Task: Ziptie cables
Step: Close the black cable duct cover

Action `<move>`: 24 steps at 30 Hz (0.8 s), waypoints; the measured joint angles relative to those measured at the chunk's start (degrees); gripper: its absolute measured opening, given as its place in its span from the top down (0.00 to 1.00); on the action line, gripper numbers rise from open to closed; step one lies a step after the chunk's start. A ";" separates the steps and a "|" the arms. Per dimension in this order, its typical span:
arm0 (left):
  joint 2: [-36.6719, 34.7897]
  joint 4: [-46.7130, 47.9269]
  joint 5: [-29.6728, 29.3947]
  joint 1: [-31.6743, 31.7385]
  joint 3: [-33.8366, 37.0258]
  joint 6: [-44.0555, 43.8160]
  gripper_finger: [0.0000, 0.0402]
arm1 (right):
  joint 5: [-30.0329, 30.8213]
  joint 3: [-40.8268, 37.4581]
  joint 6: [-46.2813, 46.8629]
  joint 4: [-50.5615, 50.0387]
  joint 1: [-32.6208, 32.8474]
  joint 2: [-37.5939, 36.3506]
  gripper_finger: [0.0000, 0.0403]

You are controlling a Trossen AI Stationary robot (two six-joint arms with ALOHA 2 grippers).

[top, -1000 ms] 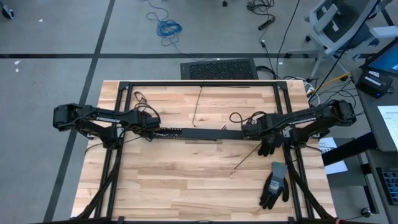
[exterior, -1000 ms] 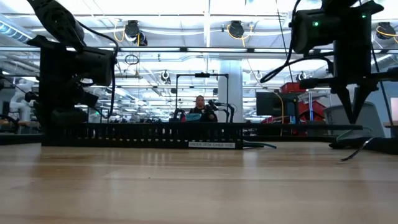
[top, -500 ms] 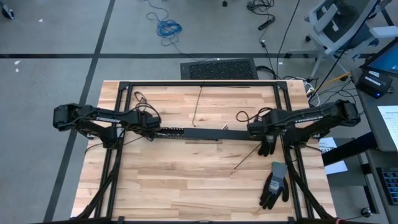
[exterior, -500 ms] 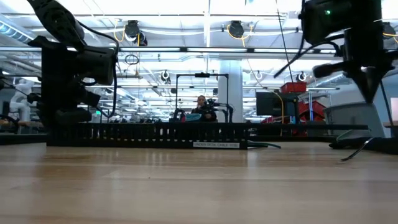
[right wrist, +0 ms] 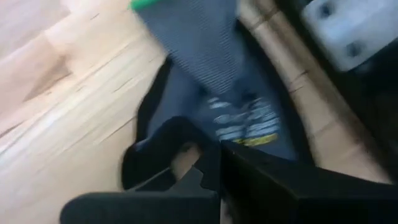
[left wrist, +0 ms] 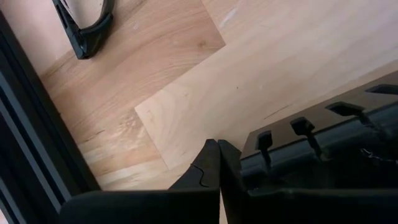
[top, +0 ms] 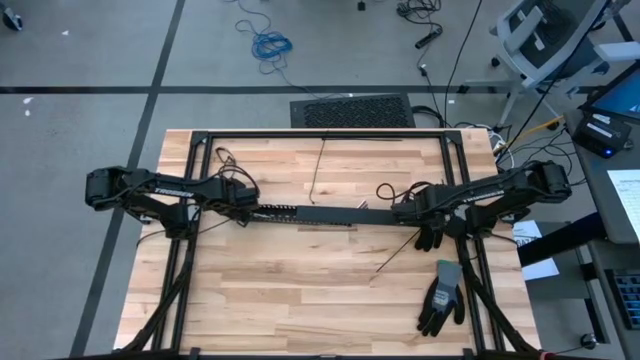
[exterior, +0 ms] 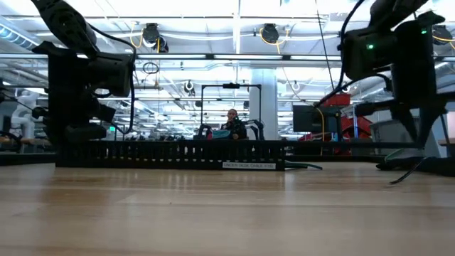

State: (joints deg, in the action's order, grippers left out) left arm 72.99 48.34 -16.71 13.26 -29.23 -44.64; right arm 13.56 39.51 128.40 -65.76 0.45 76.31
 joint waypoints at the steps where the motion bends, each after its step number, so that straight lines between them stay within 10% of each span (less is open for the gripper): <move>1: 0.00 0.02 0.00 0.00 0.00 0.00 1.00 | -0.04 -0.18 0.00 1.49 -0.13 0.14 1.00; 24: 0.02 1.25 -0.61 0.04 0.15 -1.10 1.00 | 0.64 -0.11 -0.56 8.86 0.00 -2.42 1.00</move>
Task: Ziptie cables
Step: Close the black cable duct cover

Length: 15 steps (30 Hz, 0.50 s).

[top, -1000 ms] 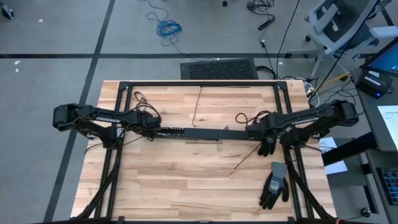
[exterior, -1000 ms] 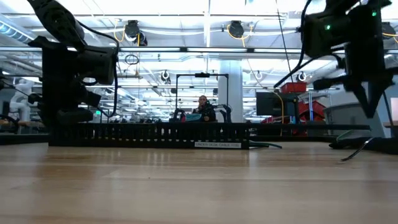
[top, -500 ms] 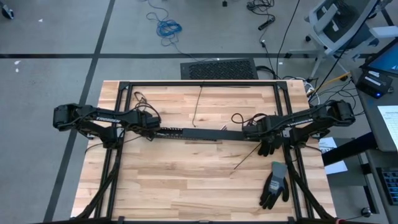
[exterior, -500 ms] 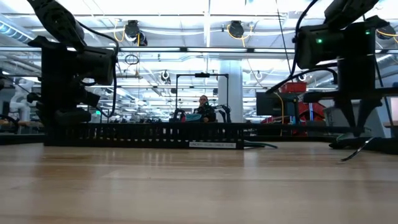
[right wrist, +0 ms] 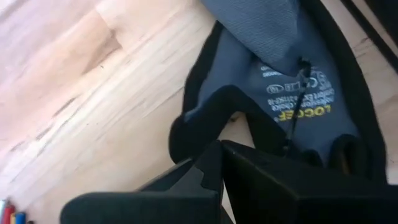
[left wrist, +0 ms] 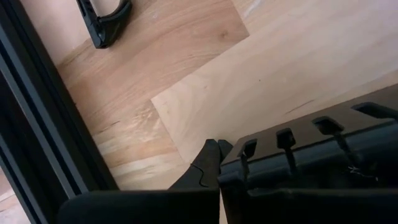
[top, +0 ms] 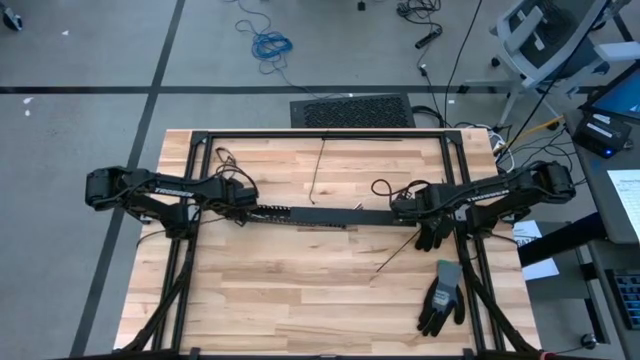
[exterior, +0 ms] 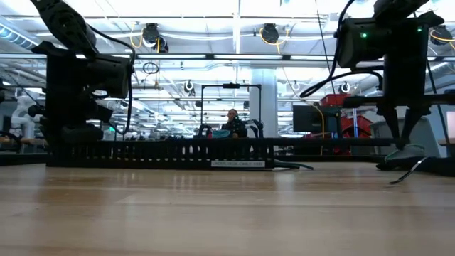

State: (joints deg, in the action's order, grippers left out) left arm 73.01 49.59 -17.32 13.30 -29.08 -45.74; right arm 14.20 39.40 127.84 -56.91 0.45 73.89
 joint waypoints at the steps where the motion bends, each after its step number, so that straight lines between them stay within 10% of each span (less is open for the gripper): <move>1: 0.00 0.05 0.00 0.00 0.00 -0.06 1.00 | 0.47 0.00 -0.01 0.20 0.00 0.00 1.00; 15: 0.00 1.17 -0.53 0.00 0.00 -3.57 1.00 | 2.58 0.07 0.70 1.97 -0.02 -0.07 1.00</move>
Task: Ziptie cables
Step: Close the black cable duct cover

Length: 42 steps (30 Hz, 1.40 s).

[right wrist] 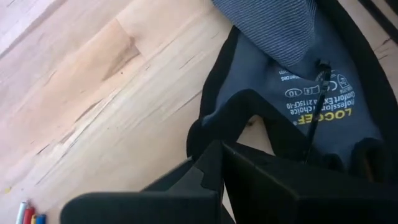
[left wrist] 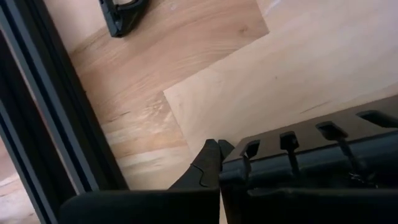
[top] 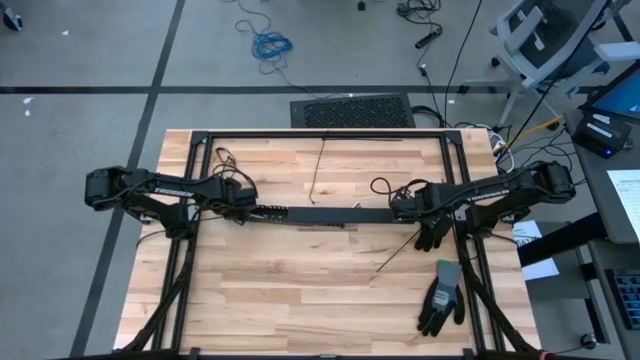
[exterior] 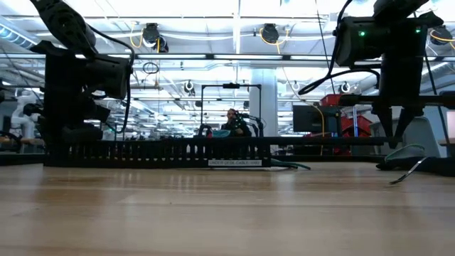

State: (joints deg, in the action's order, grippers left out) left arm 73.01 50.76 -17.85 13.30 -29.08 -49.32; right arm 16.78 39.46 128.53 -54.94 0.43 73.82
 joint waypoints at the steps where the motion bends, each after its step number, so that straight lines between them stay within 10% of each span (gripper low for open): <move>1: 0.00 0.04 -0.08 0.00 0.00 -0.36 1.00 | 0.09 0.00 0.09 0.00 0.00 0.00 1.00; 31: -0.02 -2.01 -1.07 -0.07 -0.48 -1.75 1.00 | -6.54 0.62 -24.73 -7.33 0.11 -3.62 1.00; 42: -0.03 -1.65 -1.51 -0.13 -1.56 10.53 1.00 | -6.48 0.46 -35.51 -11.52 0.07 -7.16 1.00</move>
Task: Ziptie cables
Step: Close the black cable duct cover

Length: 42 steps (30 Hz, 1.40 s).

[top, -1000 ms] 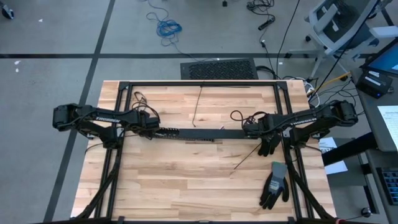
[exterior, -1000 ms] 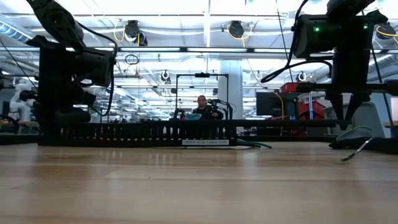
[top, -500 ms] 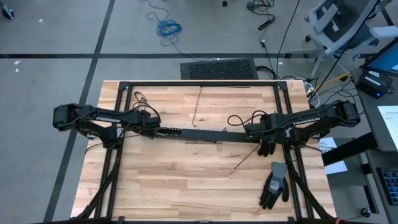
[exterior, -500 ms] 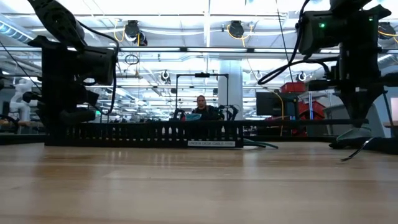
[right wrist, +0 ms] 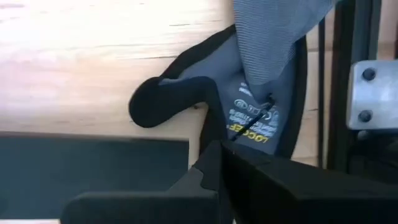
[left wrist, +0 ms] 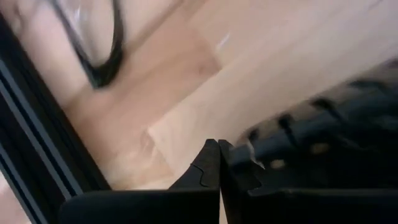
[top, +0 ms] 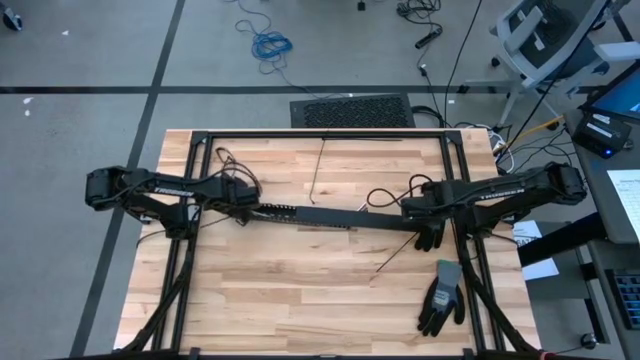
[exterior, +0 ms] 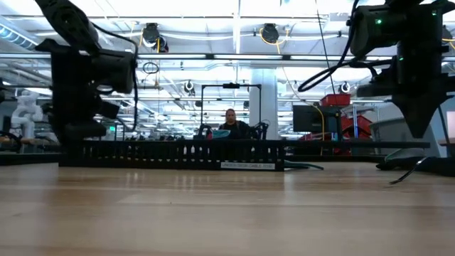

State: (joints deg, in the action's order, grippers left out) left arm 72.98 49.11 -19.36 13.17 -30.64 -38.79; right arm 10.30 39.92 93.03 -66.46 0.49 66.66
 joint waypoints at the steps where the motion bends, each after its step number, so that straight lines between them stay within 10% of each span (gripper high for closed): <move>1: -0.05 -0.46 -0.25 -0.09 -0.42 1.77 1.00 | 0.17 0.00 -0.93 -0.15 0.00 -0.11 1.00; 16: -4.82 -3.45 1.58 -2.82 -10.55 17.72 1.00 | 6.42 6.26 -16.24 -6.32 0.13 -2.72 0.95; 25: -3.08 -42.36 18.76 -1.62 -19.55 53.86 0.98 | 15.24 13.09 -26.38 -5.85 0.74 -2.72 0.92; 42: 6.56 -3.65 40.00 -3.87 -41.72 49.67 0.54 | 16.74 21.42 -36.67 -6.59 0.74 -2.65 0.70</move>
State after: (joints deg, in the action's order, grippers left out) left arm 79.54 45.46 20.64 9.30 -72.35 10.88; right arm 27.04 61.34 56.36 -73.05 1.23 64.01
